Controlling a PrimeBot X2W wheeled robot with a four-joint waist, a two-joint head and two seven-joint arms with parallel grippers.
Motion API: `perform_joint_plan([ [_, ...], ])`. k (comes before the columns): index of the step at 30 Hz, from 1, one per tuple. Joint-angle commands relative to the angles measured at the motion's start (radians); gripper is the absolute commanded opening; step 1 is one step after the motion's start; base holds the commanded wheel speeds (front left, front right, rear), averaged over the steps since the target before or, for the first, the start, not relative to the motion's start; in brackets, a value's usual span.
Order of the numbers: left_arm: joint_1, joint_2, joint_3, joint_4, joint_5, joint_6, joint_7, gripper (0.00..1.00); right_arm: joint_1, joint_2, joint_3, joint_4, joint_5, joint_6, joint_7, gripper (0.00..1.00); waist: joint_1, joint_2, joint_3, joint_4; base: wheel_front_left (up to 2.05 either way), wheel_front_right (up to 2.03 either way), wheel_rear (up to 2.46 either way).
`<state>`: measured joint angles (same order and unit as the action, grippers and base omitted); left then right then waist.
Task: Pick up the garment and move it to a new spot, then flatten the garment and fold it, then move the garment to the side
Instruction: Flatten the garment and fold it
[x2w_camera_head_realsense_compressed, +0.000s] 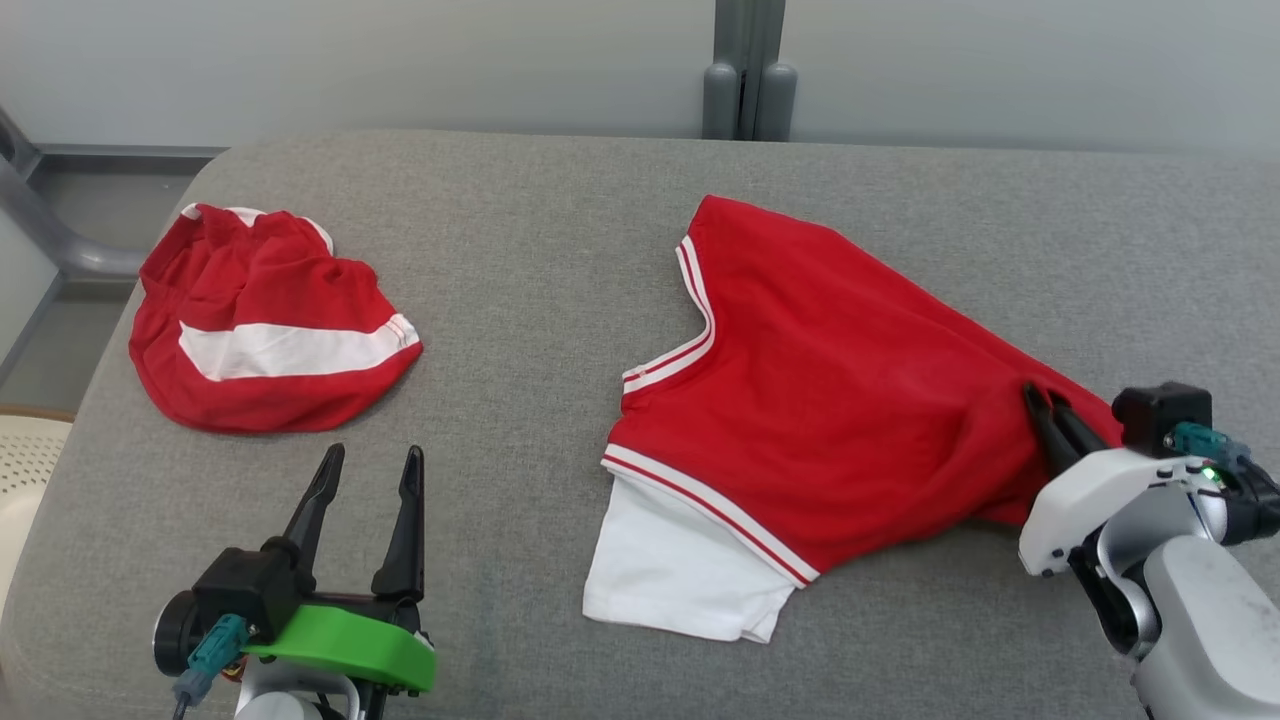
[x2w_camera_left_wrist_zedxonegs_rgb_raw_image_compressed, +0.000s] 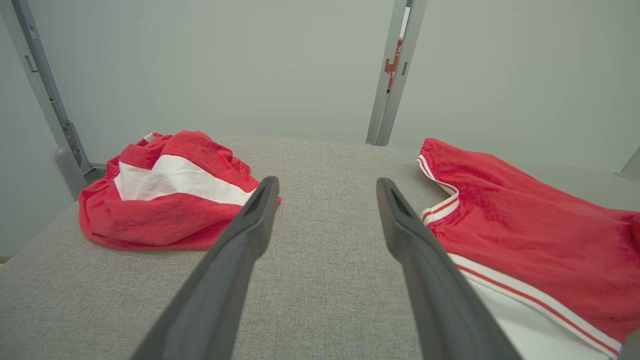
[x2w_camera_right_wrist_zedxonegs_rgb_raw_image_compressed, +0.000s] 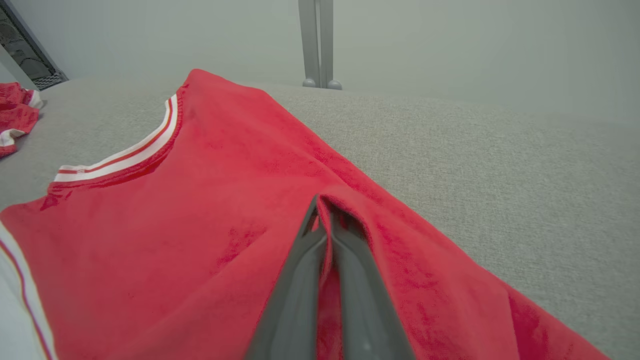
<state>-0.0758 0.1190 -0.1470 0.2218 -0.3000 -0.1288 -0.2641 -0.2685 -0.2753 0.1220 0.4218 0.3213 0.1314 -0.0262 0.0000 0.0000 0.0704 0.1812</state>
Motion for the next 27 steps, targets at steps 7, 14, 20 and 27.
perform_joint_plan([
  [7,-0.033,0.01,-0.006,0.012,-0.01,-0.004,0.0,1.0,-0.186,0.019,0.04,0.29,-0.013,-0.001,-0.102,1.0,0.0,0.0,0.029,0.043,0.0,0.0,0.0],
  [14,0.0,0.007,0.007,0.013,0.001,-0.004,0.0,1.0,-0.138,0.028,0.088,0.343,0.065,-0.002,-0.216,1.0,0.0,0.0,-0.003,0.022,0.0,0.0,0.0],
  [20,0.019,0.006,0.022,0.003,0.007,-0.004,0.0,1.0,0.01,-0.004,0.098,0.187,0.132,-0.002,-0.24,1.0,0.0,0.0,-0.017,-0.022,0.0,0.0,0.0],
  [27,0.026,0.009,0.033,-0.007,0.012,-0.004,0.0,1.0,0.154,-0.058,-0.013,-0.014,0.136,-0.002,-0.239,1.0,0.0,0.0,-0.018,-0.064,0.0,0.0,0.0],
])
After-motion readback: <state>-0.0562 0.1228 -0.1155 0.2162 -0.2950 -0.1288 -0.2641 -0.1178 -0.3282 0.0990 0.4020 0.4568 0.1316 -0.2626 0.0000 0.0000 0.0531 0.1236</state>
